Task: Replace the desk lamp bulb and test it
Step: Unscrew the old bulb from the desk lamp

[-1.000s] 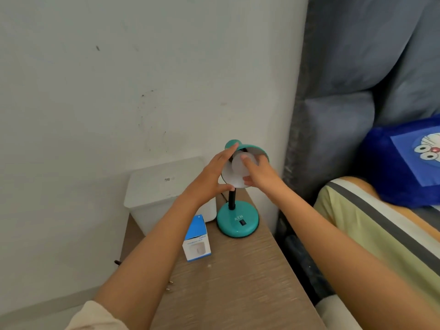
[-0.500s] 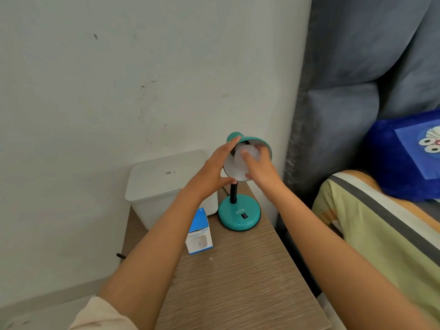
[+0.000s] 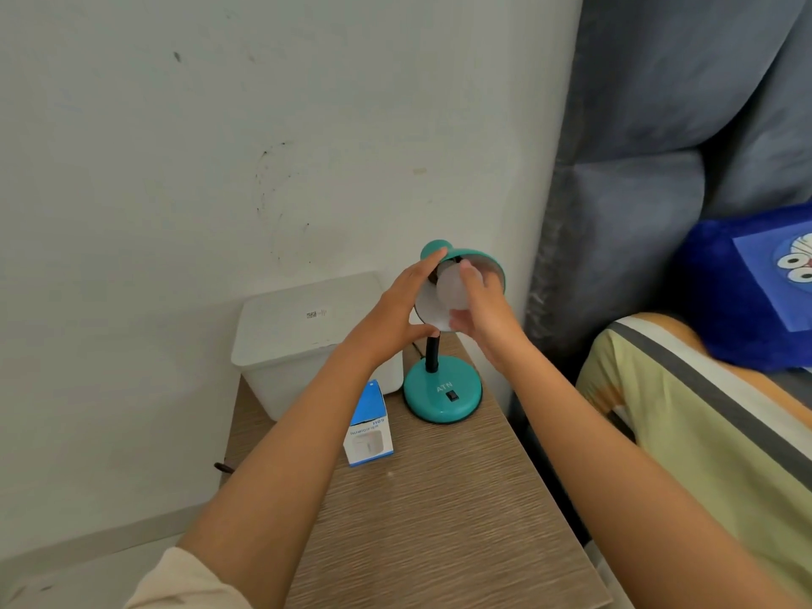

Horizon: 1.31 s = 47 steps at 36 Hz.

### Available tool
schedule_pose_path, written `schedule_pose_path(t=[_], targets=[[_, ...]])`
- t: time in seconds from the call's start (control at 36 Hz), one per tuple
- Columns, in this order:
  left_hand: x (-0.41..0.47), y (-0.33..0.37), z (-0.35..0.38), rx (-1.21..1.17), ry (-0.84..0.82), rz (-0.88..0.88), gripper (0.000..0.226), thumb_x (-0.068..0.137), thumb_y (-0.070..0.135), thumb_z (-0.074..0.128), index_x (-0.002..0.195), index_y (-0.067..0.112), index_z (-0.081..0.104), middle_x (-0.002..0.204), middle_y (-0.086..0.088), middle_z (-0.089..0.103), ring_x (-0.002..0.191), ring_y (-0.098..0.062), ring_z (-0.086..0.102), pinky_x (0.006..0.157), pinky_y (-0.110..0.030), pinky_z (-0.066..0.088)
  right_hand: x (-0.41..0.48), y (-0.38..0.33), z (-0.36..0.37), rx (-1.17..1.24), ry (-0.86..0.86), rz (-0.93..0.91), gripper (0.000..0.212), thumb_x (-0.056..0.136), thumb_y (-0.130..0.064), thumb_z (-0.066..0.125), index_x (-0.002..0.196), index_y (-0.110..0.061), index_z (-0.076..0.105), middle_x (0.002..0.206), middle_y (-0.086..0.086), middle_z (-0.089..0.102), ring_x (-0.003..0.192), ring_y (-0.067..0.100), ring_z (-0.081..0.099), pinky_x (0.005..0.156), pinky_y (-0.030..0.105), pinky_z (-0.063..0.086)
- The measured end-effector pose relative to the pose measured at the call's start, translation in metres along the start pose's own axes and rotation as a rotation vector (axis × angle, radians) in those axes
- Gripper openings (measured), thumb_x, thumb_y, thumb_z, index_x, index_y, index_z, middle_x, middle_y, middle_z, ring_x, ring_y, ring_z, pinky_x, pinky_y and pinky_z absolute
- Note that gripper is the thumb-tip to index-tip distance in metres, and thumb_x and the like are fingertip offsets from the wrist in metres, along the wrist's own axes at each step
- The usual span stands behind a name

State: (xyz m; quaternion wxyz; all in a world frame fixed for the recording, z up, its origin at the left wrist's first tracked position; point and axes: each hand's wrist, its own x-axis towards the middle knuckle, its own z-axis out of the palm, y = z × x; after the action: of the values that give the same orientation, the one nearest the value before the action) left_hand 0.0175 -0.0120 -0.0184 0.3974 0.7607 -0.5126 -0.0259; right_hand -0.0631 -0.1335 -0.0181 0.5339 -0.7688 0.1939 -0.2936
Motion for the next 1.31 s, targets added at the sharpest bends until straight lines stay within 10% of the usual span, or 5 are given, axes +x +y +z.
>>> schedule_pose_path(t=[0.81, 1.31], targets=[[0.0002, -0.0012, -0.0017, -0.006, -0.003, 0.001, 0.099, 0.076, 0.004, 0.074, 0.141, 0.047, 0.011, 0.131, 0.018, 0.031, 0.114, 0.005, 0.034, 0.102, -0.022, 0.036, 0.0021, -0.0062, 0.0028, 0.213, 0.006, 0.091, 0.047, 0.092, -0.033, 0.05, 0.132, -0.013, 0.036, 0.122, 0.002, 0.044, 0.109, 0.018, 0.047, 0.071, 0.024, 0.055], [-0.0001, 0.0013, -0.0018, -0.017, -0.011, 0.011, 0.097, 0.077, 0.005, 0.073, 0.141, 0.045, 0.011, 0.131, 0.016, 0.032, 0.119, 0.0, 0.035, 0.104, -0.021, 0.034, 0.0006, -0.0041, 0.0039, 0.257, 0.015, 0.173, 0.056, 0.089, -0.041, 0.054, 0.133, -0.011, 0.034, 0.126, 0.007, 0.044, 0.114, 0.024, 0.051, 0.084, 0.037, 0.056]])
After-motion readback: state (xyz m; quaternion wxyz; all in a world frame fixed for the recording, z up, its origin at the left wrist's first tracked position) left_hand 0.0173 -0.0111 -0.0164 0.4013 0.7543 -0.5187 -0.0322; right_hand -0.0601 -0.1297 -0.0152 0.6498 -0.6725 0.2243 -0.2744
